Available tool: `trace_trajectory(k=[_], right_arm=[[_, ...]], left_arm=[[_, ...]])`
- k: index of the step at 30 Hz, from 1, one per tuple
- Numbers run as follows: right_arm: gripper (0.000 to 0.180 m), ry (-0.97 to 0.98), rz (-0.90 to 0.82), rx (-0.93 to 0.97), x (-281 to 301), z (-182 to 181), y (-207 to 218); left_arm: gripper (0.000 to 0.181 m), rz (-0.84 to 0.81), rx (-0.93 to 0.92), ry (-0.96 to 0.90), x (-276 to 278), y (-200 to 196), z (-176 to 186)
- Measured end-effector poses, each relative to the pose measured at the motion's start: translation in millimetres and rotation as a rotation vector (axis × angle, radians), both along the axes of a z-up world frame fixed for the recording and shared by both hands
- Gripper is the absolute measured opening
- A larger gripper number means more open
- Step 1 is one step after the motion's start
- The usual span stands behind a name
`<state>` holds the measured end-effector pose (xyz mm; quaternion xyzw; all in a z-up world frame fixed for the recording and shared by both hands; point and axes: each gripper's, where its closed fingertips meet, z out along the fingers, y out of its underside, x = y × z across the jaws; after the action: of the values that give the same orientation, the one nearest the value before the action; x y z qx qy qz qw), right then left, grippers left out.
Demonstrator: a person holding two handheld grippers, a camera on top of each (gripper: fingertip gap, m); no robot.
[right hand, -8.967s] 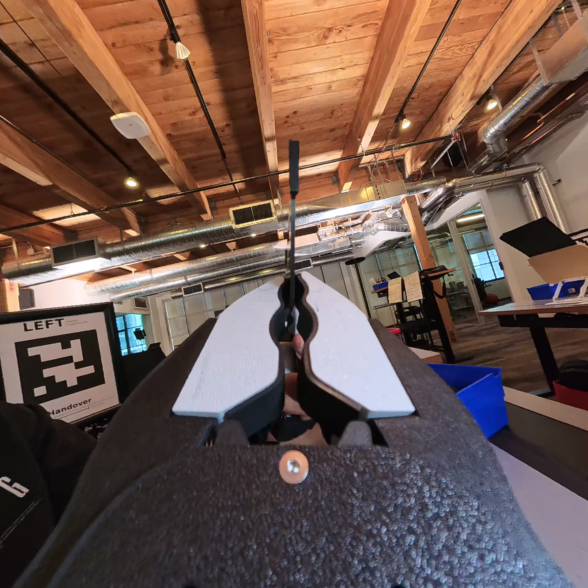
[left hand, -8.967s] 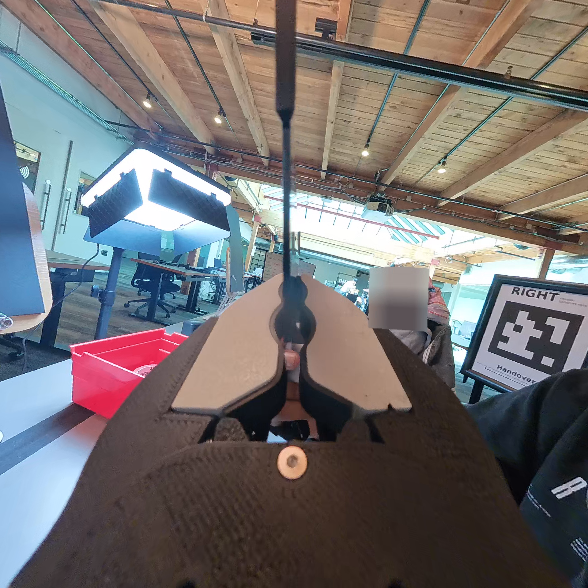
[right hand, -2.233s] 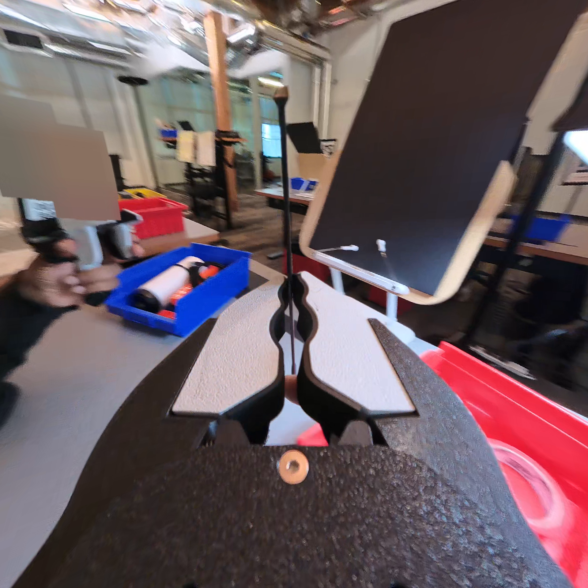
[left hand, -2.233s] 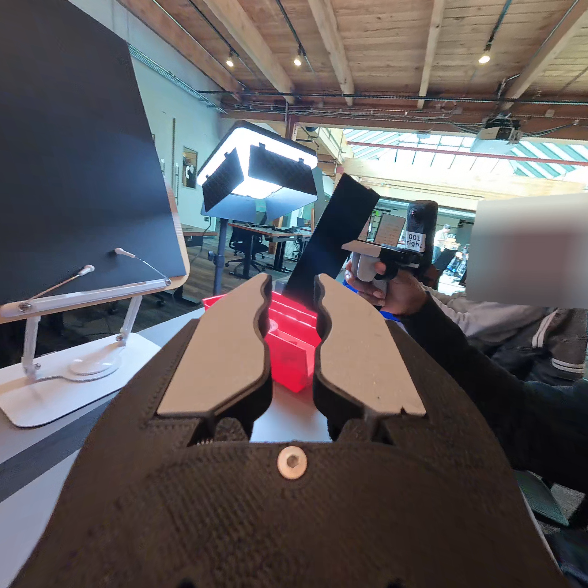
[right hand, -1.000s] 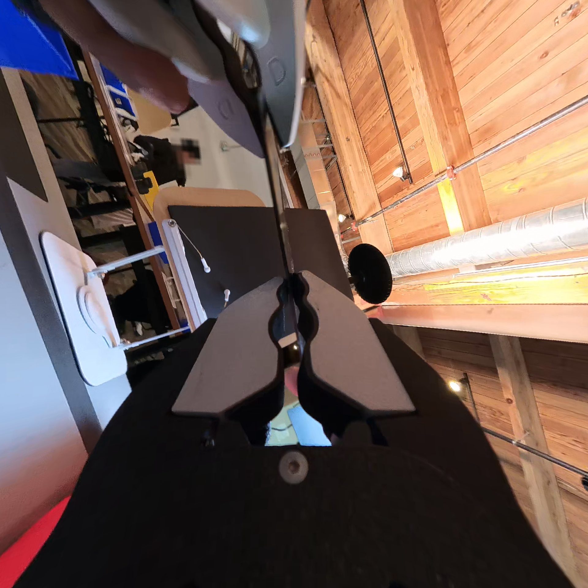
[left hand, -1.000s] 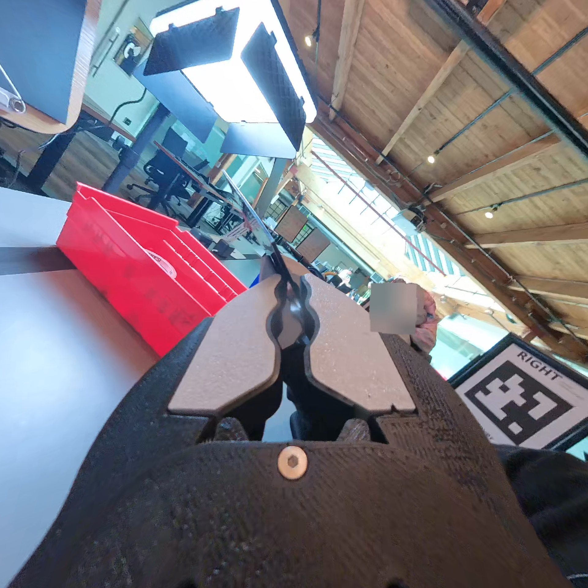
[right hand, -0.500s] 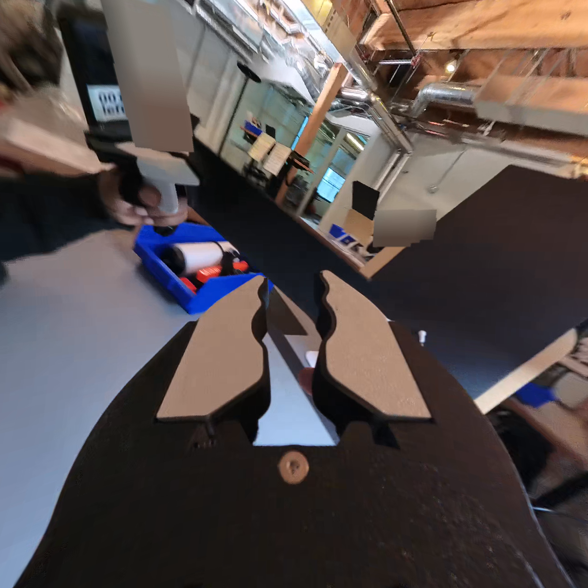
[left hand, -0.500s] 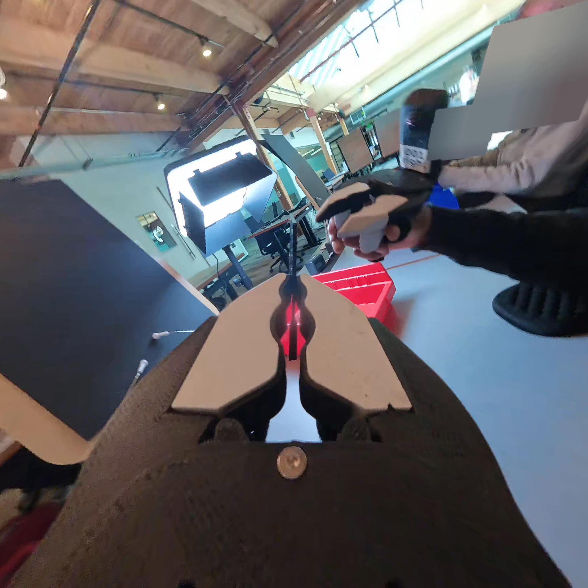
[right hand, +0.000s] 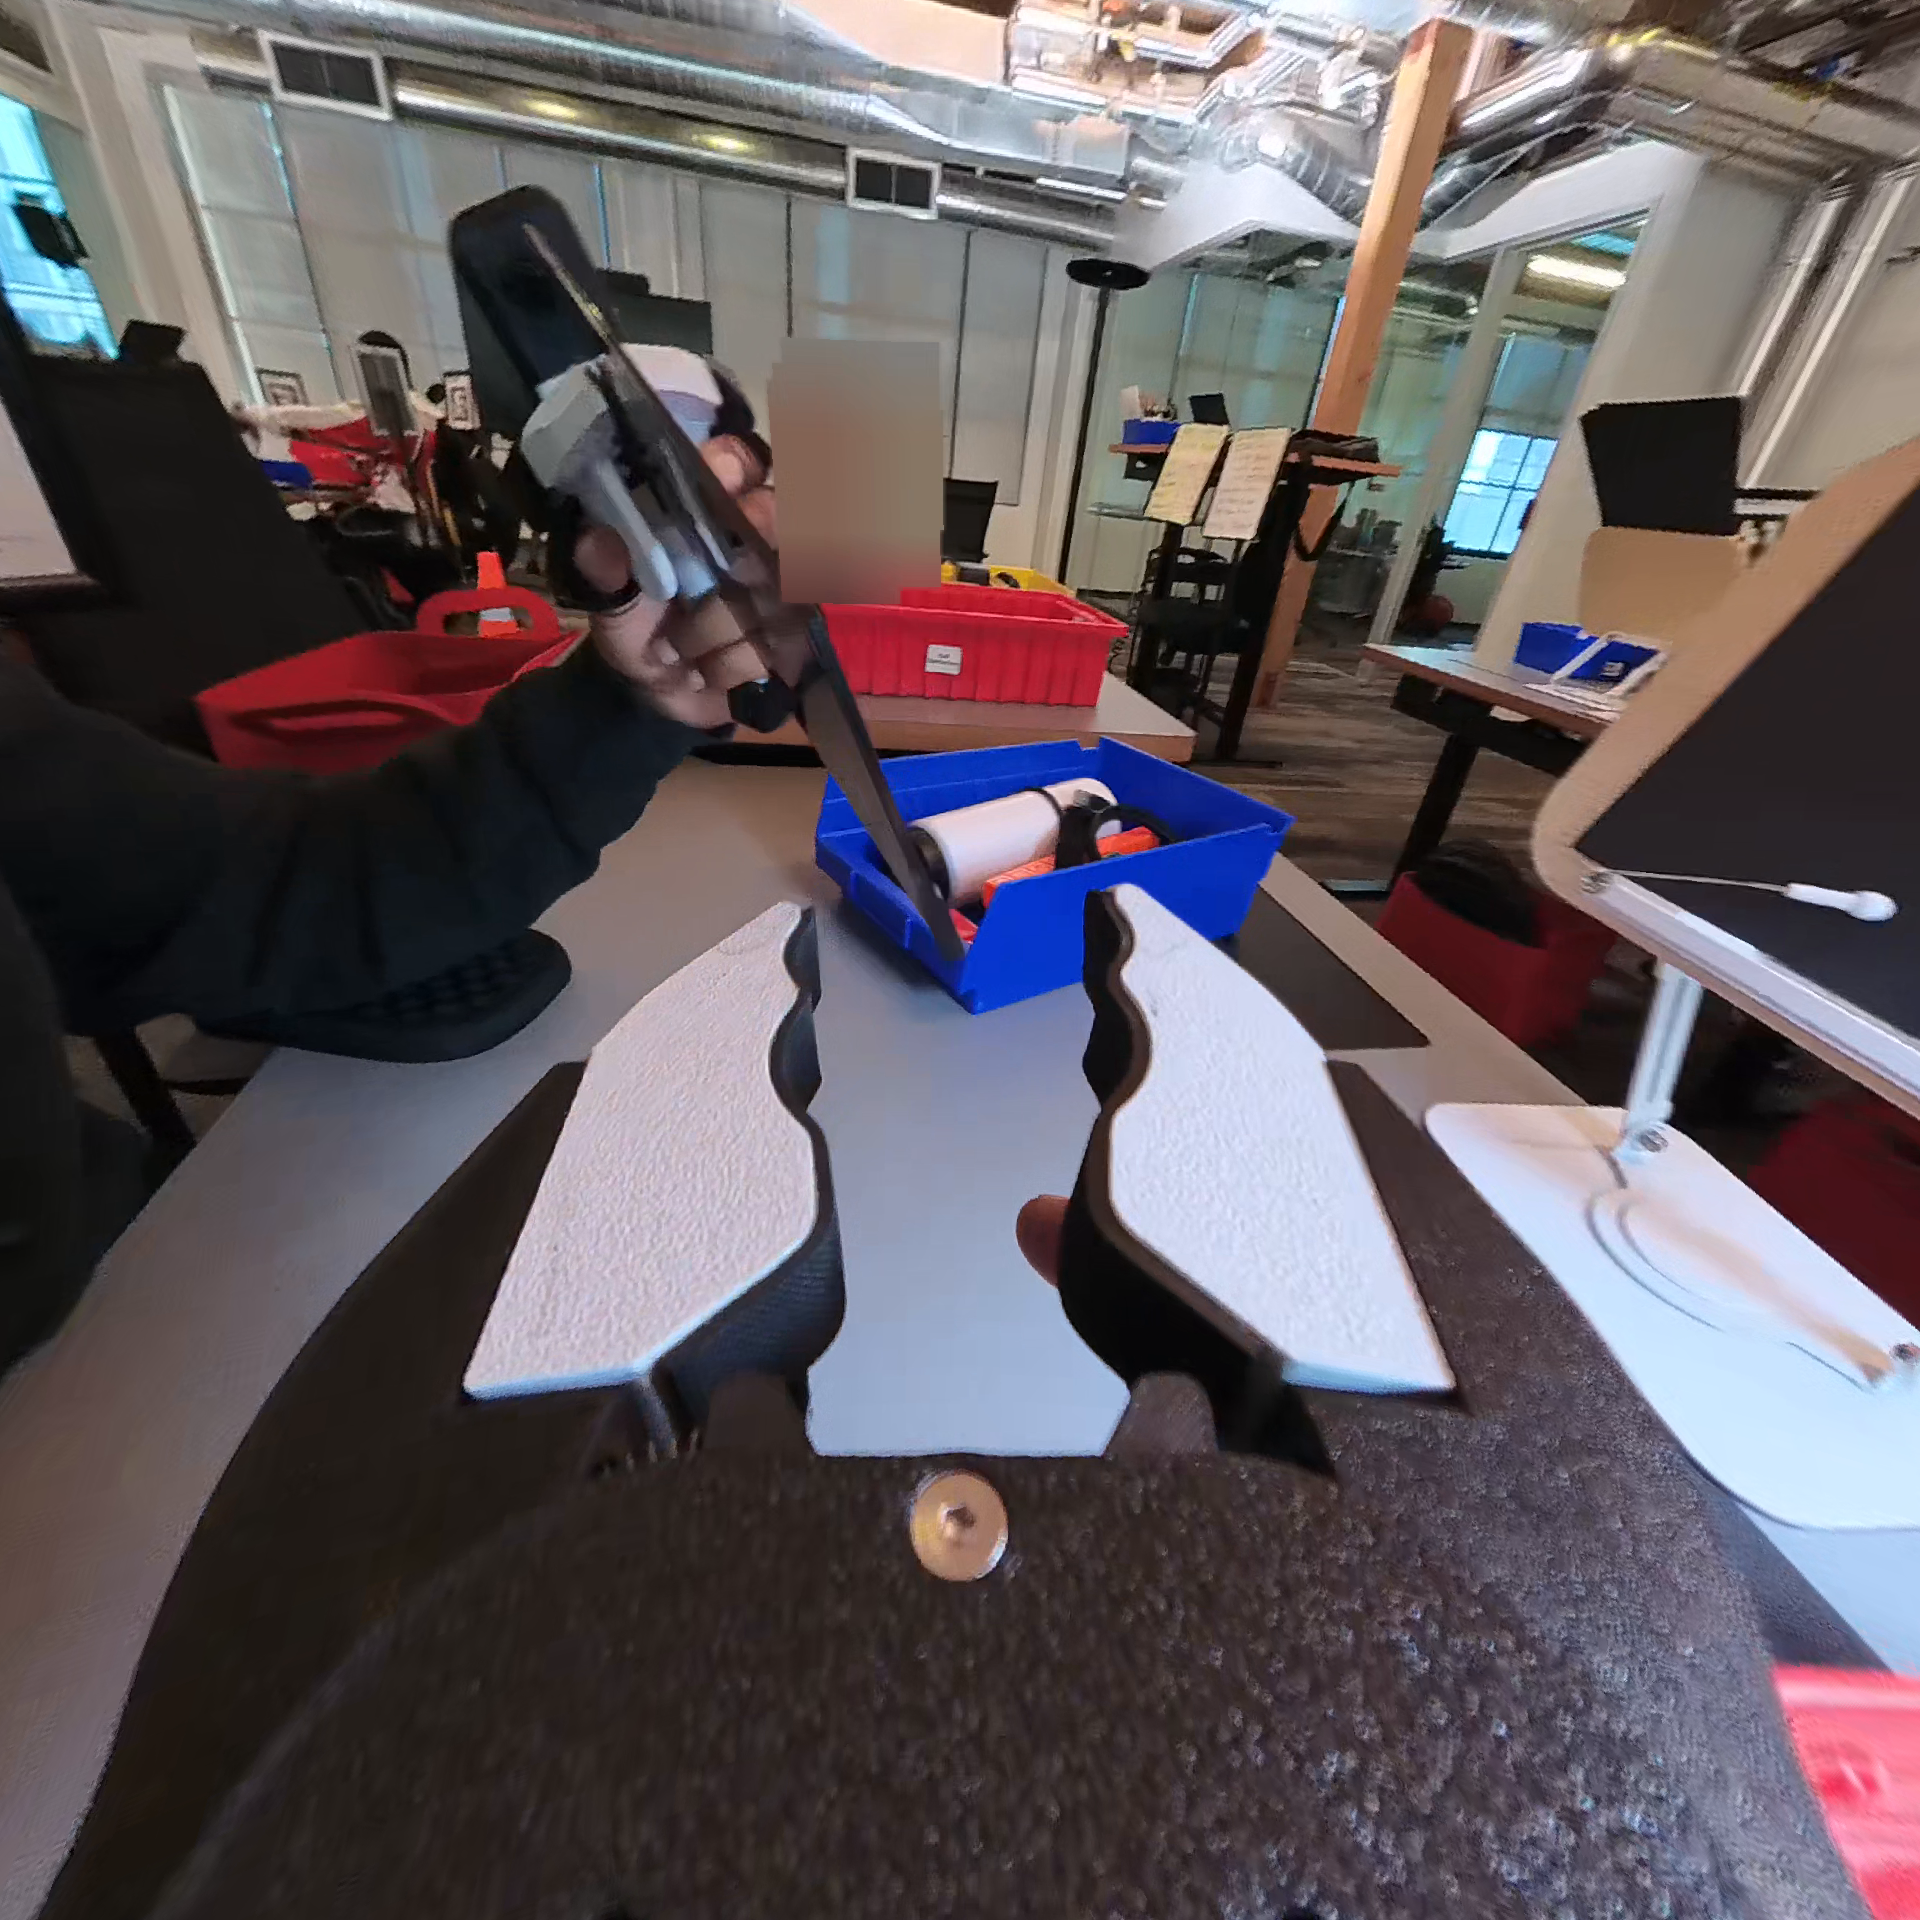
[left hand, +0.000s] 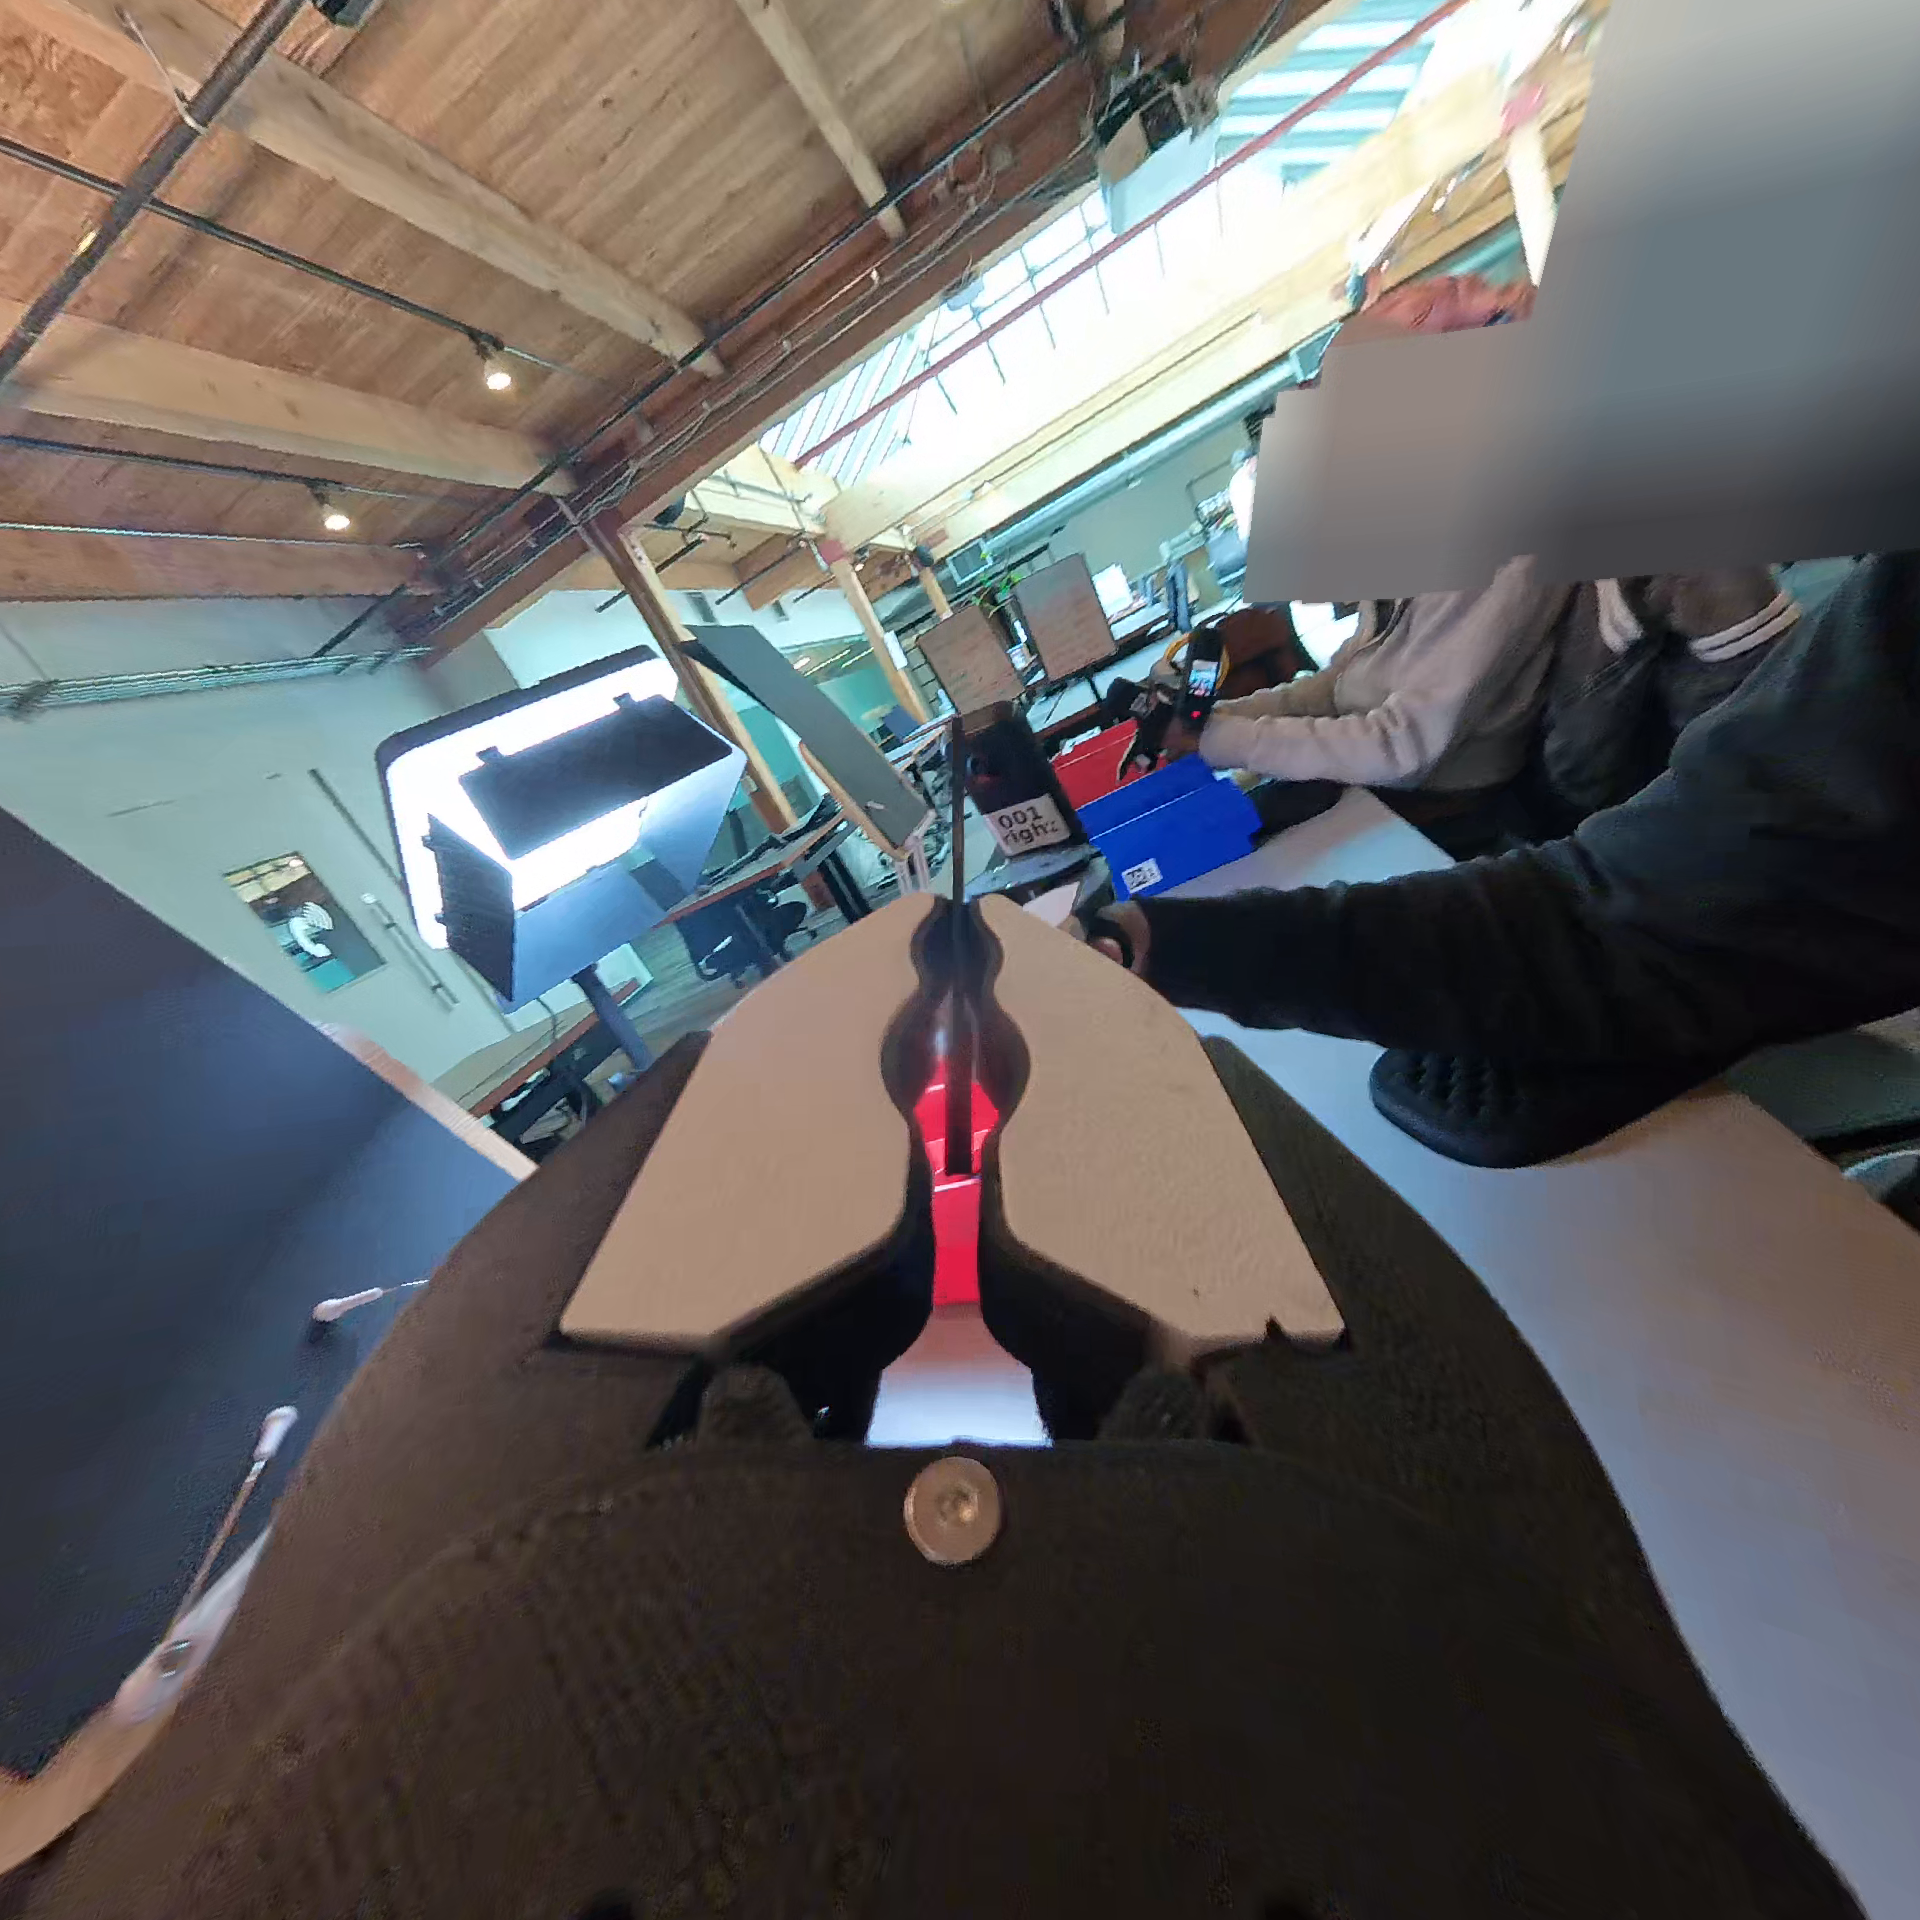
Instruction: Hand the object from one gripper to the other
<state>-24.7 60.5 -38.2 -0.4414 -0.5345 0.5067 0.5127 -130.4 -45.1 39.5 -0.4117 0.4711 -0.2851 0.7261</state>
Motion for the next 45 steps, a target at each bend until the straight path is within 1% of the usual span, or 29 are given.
trace_trajectory(k=[1,2,3,4,6,8,11,13,14,17,21,26,29,32,33,35,37,39,41,43,45], right_arm=[[0.046,0.006,0.019,0.007,-4.4,1.2,-6.1],[0.036,0.023,0.034,0.015,-7.5,4.5,-11.9],[0.018,0.035,0.025,0.032,-9.9,7.7,-14.2],[0.01,0.022,-0.009,0.066,-11.8,8.2,-13.0],[0.008,0.006,-0.029,0.136,-11.7,11.9,-17.3],[0.006,0.033,-0.073,0.218,-9.8,24.1,-21.2],[0.003,0.002,-0.196,0.421,-11.1,32.5,-23.6],[0.003,-0.008,-0.266,0.538,-12.2,39.4,-26.6],[0.002,-0.007,-0.304,0.604,-12.0,43.4,-27.6],[0.002,-0.007,-0.441,0.816,-7.8,55.2,-26.9],[0.002,-0.002,-0.601,1.076,-3.1,64.4,-23.6],[0.002,-0.016,-0.817,1.349,-7.8,62.0,-9.6],[0.002,-0.036,-0.896,1.466,-17.2,53.5,-5.2],[0.002,0.0,-0.929,1.551,-29.8,42.8,-9.4],[0.002,0.012,-0.925,1.556,-34.1,38.0,-10.6],[0.003,-0.013,-0.914,1.551,-41.0,25.7,-5.5],[0.003,-0.023,-0.898,1.531,-43.7,16.6,-1.0],[0.013,-0.014,-0.869,1.473,-44.6,14.2,0.0],[0.024,0.0,-0.819,1.356,-44.5,17.4,-1.3],[0.037,0.04,-0.749,1.189,-41.7,24.4,-5.3],[0.047,0.115,-0.655,0.946,-38.0,34.8,-10.1]], left_arm=[[0.002,-0.015,-0.016,-0.008,1.0,0.7,-0.9],[0.002,-0.027,-0.032,-0.012,2.0,1.8,-2.4],[0.002,-0.034,-0.048,-0.016,2.4,3.5,-3.7],[0.002,-0.034,-0.064,-0.033,1.2,6.0,-3.3],[0.002,-0.003,-0.11,-0.094,-7.5,15.3,1.9],[0.007,0.068,-0.169,-0.157,-20.0,29.9,6.3],[0.015,0.208,-0.277,-0.209,-36.7,51.8,8.4],[0.015,0.246,-0.334,-0.254,-45.9,57.6,11.1],[0.017,0.227,-0.366,-0.28,-49.0,57.0,13.0],[0.02,0.097,-0.488,-0.375,-60.2,52.5,18.4],[0.023,-0.025,-0.631,-0.506,-73.9,57.1,19.2],[0.034,-0.173,-0.778,-0.587,-50.9,61.9,15.0],[0.038,-0.181,-0.843,-0.618,-30.0,70.6,5.7],[0.039,-0.1,-0.881,-0.654,-18.8,85.8,-9.5],[0.036,-0.058,-0.878,-0.685,-21.2,92.1,-14.0],[0.021,-0.012,-0.848,-0.733,-29.1,98.6,-19.8],[0.007,0.003,-0.84,-0.708,-30.7,101.4,-25.0],[0.005,0.011,-0.799,-0.673,-32.1,101.2,-26.4],[0.003,-0.023,-0.745,-0.678,-34.3,97.1,-20.8],[0.002,-0.035,-0.687,-0.711,-41.9,93.0,-13.0],[0.003,-0.036,-0.609,-0.742,-53.2,87.2,-3.6]])
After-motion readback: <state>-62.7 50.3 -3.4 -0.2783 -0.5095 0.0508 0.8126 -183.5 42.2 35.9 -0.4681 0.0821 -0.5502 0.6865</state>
